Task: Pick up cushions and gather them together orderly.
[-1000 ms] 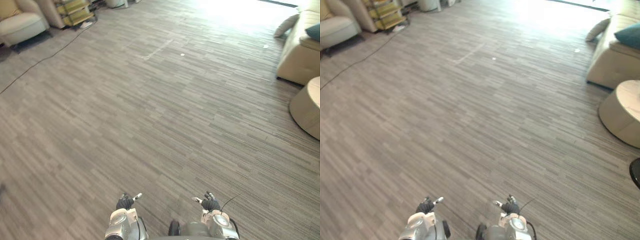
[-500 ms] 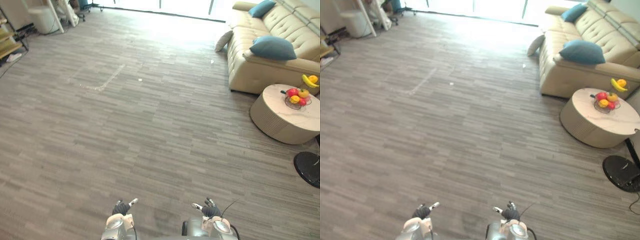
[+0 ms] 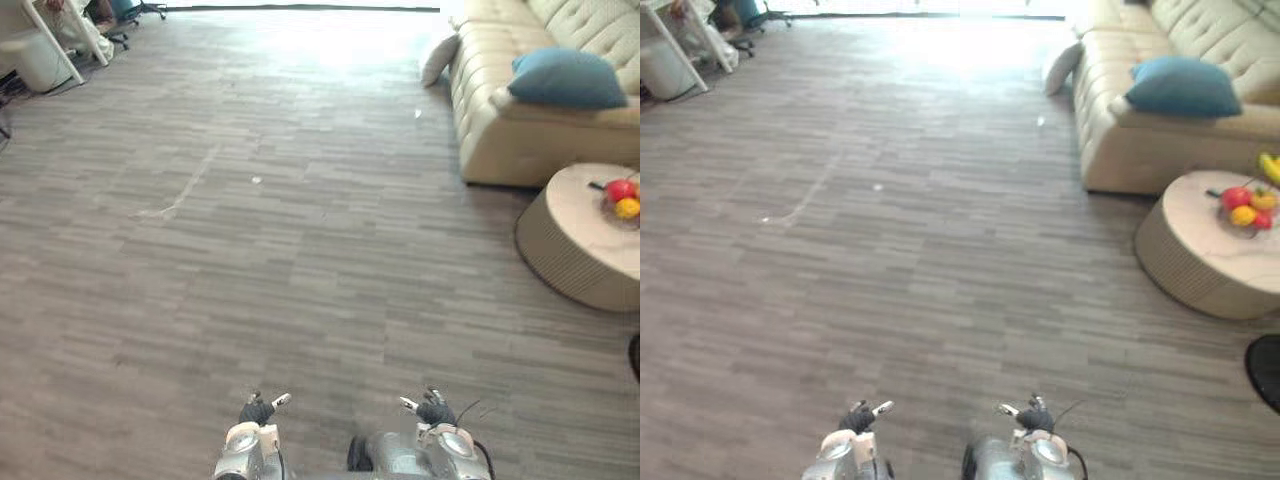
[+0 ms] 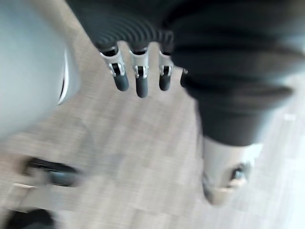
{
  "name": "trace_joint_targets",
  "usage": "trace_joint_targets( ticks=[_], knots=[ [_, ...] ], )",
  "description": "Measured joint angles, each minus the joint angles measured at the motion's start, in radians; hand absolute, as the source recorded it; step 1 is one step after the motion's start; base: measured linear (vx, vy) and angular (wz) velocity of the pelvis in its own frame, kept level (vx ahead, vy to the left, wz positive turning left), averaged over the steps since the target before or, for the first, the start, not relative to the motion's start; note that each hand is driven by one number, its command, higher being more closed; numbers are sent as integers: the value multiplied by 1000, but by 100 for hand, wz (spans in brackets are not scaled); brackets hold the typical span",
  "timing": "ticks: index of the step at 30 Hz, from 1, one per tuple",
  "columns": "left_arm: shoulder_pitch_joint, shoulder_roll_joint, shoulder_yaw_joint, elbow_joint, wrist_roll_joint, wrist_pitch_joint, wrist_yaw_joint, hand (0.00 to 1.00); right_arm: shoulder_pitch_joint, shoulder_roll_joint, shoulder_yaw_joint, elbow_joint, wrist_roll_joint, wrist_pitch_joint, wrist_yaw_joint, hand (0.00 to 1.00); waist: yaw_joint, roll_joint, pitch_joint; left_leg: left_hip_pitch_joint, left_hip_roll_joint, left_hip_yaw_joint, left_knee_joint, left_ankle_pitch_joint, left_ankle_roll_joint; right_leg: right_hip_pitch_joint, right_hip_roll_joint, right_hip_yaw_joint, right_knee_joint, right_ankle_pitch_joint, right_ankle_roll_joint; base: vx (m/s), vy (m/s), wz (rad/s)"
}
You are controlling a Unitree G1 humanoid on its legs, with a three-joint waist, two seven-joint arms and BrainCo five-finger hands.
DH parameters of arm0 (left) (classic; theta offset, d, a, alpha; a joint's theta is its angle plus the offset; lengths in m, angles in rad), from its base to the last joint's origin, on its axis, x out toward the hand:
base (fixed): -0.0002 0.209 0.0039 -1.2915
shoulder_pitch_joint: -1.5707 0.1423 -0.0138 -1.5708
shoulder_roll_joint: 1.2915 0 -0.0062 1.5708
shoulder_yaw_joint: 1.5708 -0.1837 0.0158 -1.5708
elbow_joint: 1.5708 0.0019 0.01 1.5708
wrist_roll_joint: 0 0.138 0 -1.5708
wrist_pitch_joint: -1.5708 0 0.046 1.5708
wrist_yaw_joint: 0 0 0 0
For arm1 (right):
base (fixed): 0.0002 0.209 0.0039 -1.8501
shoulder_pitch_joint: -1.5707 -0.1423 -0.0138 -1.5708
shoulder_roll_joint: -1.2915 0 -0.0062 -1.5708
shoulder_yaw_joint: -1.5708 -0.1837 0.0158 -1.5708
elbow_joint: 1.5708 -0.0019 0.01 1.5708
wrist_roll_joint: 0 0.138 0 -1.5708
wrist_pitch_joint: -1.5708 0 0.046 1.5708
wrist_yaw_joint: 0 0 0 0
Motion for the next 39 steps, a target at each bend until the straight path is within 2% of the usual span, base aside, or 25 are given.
trace_joint_targets(
  ticks=[4, 6, 7, 8, 9, 10, 11, 13, 15, 17, 18, 20, 21, 22, 24, 25, 26, 27, 29, 31, 33, 36, 37, 38, 39],
  knots=[
    [8, -3, 20, -5, -12, -15, 9, 0, -1, 11, -2, 20, -4, 4, -2, 0, 21, 25, -11, -58, -47, -10, -536, 59, -35, 143, -5, 127, -63, -83, 59, 544, 180, -96],
    [19, 3, 34, -20, -11, -16, 16, 0, 20, 14, 0, 25, -7, 6, -2, 0, 49, -3, -57, -79, -76, -4, -513, 196, -8, 173, -47, 206, -68, -129, 84, 734, 403, -99],
    [22, 14, 34, -21, -11, -16, 16, 0, 34, 21, -5, 35, -8, 6, -2, 0, 51, -36, -77, -81, -97, 1, -482, 170, 19, 172, -74, 235, -50, -126, 90, 888, 433, -68],
    [22, 27, 36, -17, -11, -14, 16, 0, 48, 35, -6, 36, -8, 5, 0, 0, 47, -77, -98, -69, -128, 18, -445, 121, 59, 123, -118, 267, 77, -96, 143, 755, 325, -22],
    [21, 35, 35, -13, -11, -15, 15, 0, 62, 35, -7, 42, -9, 5, 1, 0, 47, -97, -100, -43, -149, 26, -438, 98, 67, 81, -136, 291, 198, -62, 187, 867, 385, 0],
    [19, 45, 32, -2, -12, -13, 15, 0, 63, 30, -18, 57, -12, 6, 2, 0, 47, -110, -94, 18, -174, 37, -450, 57, 79, -18, -148, 316, 457, 69, 249, 545, 231, 3],
    [20, 48, 32, 2, -13, -10, 18, 0, 66, 20, -17, 58, -20, 5, 2, 0, 41, -101, -87, 72, -182, 45, -468, 22, 77, -91, -148, 323, 621, 172, 295, 665, 250, -3],
    [20, 48, 17, 33, -13, 4, 17, 0, 58, 4, -12, 47, -45, 0, 8, 0, 32, -82, -74, 209, -193, 43, -516, -25, 82, -192, -151, 273, 836, 164, 266, 584, 166, -11],
    [15, 38, -9, 52, -13, 9, 17, 0, 59, -6, -12, 7, -45, -1, 11, 0, 29, -46, -72, 356, -193, 51, -619, -63, 70, -327, -146, 176, 878, 104, 199, 687, 145, -18],
    [5, 36, -20, 62, -13, 11, 17, 0, 56, -6, -24, -31, -46, -10, 13, 0, 10, -40, -63, 436, -194, 43, -681, -96, 59, -462, -148, 98, 788, 64, 176, 663, 34, 11],
    [1, 34, -29, 72, -12, 13, 17, 0, 51, -9, -38, -52, -46, -10, 13, 0, -4, -38, -56, 489, -192, 34, -708, -122, 55, -529, -147, 51, 651, 61, 166, 627, -65, 29],
    [1, 19, -38, 82, -12, 13, 16, 0, 62, -30, -39, -46, -46, -8, 12, 0, -14, -33, -50, 580, -193, 7, -758, -142, 75, -534, -141, 5, 348, 118, 143, 750, -142, 60],
    [5, 10, -36, 88, -10, 13, 15, 0, 77, -35, -50, -49, -38, -11, 13, 0, -19, -30, -49, 633, -198, -39, -770, -140, 70, -520, -125, 28, 300, 200, 51, 757, -160, 47],
    [12, 1, -41, 90, -9, 15, 6, 0, 52, -59, -44, -43, -46, -7, 10, 0, -18, 5, -52, 641, -170, -47, -749, -121, 55, -513, -122, 11, 339, 163, 48, 766, -182, 21],
    [10, -5, -4, 89, -8, 15, 8, 0, 27, -60, -38, -37, -47, -7, 10, 0, -21, 20, -50, 588, -152, -113, -605, -37, -20, -505, -128, 12, 410, 70, 29, 639, -200, 11],
    [8, -8, -2, 85, -9, 14, 11, 0, 25, -61, -41, -38, -49, -1, 11, 0, -18, 40, -39, 525, -121, -160, -421, 36, -63, -449, -122, 0, 406, 24, 27, 687, -228, 26],
    [7, -7, 6, 84, -9, 15, 11, 0, 24, -64, -33, -41, -49, 1, 9, 0, -19, 55, -30, 446, -92, -209, -236, 142, -142, -388, -113, -19, 374, 0, 29, 782, -222, 23],
    [9, -3, 8, 83, -9, 15, 9, 0, 24, -66, -21, -40, -46, 2, 9, 0, -19, 61, -20, 336, -52, -228, -7, 210, -183, -309, -99, -36, 326, -21, 28, 718, -158, 14],
    [9, -3, 41, 51, -9, 12, 9, 0, 13, -54, 4, -18, -44, 3, 7, 0, -2, 56, -10, 183, 11, -154, 227, 147, -92, -167, -78, -39, 233, -47, 21, 529, -55, -5],
    [10, -2, 41, 25, -9, 8, 12, 0, 15, -39, 27, -7, -41, 5, 7, 0, 6, 40, -7, 68, 29, -76, 212, 82, -21, -44, -79, -42, 135, -58, 35, 458, 8, -10],
    [9, -2, 37, -2, -11, 6, 12, 0, 12, -29, 51, -6, -37, 6, 7, 0, 17, 36, -10, -33, 34, 13, 9, 38, 9, 57, -79, -32, 39, -65, 69, 543, 83, -26],
    [8, -2, 41, -16, -12, -3, 16, 0, 17, -14, 43, -4, -39, 8, 4, 0, 49, 33, -15, -77, -24, 16, -470, 82, -8, 160, -87, 19, -36, -103, 130, 667, 235, -58],
    [11, 6, 42, -23, -13, -6, 17, 0, 18, -8, 45, 11, -42, 8, 3, 0, 61, 14, -24, -79, -51, -9, -493, 191, -3, 188, -103, 46, -49, -124, 148, 579, 235, -62],
    [15, 34, 43, -20, -12, -9, 18, 0, 18, 14, 48, 37, -44, 15, 2, 0, 57, -37, -59, -81, -100, 7, -483, 161, 25, 204, -144, 103, -62, -113, 139, 916, 361, -31],
    [13, 41, 43, -15, -12, -8, 20, 0, 31, 23, 44, 37, -45, 14, 4, 0, 40, -60, -79, -96, -90, 9, -410, 148, 64, 196, -156, 152, -52, -45, 158, 763, 312, -11]
  ],
)
